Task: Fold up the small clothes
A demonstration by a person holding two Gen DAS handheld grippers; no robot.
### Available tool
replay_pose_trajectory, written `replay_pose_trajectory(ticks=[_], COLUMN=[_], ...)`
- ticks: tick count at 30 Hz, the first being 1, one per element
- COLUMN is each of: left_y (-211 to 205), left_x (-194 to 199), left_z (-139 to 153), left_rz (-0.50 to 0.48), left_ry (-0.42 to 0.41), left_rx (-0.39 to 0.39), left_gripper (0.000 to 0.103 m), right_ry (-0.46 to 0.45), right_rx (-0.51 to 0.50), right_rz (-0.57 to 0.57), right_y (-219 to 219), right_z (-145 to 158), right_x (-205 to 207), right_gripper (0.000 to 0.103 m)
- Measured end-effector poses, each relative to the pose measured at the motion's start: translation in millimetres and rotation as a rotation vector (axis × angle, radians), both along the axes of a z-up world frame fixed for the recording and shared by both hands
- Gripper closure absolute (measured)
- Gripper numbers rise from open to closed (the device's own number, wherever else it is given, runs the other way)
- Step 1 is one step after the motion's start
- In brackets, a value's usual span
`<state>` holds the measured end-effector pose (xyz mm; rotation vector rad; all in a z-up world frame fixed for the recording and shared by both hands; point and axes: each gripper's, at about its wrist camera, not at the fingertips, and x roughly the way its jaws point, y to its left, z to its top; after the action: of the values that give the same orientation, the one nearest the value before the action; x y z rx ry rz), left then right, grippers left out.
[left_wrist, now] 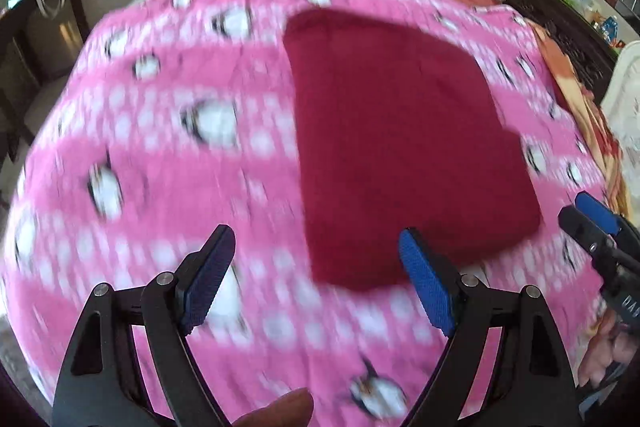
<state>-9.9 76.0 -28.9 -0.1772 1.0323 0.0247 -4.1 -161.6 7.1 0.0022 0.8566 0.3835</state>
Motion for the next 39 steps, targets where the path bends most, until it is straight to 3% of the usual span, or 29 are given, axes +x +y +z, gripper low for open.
replay_pose_trajectory(ticks=[6, 12, 39], left_y=[-38.3, -51.6, -48.3], left_x=[-23.2, -29.2, -36.7], left_z=[-2.5, -1.3, 2.2], left_rz=[-0.048, -0.077, -0.070], left_ry=[0.020, 0.013, -0.013], left_rx=[-0.006, 0.024, 0.019], left_gripper=[0.018, 0.019, 0.018], right_ry=[0.057, -0.036, -0.047], right_rx=[0.037, -0.024, 0.014], right_rz=[-0.054, -0.057, -0.071], right_y=[-14.5, -11.4, -16.3], right_z=[0.3, 9.0, 10.3], right_x=[-48.2, -79.8, -87.3], right_gripper=[0.036, 0.036, 0.036])
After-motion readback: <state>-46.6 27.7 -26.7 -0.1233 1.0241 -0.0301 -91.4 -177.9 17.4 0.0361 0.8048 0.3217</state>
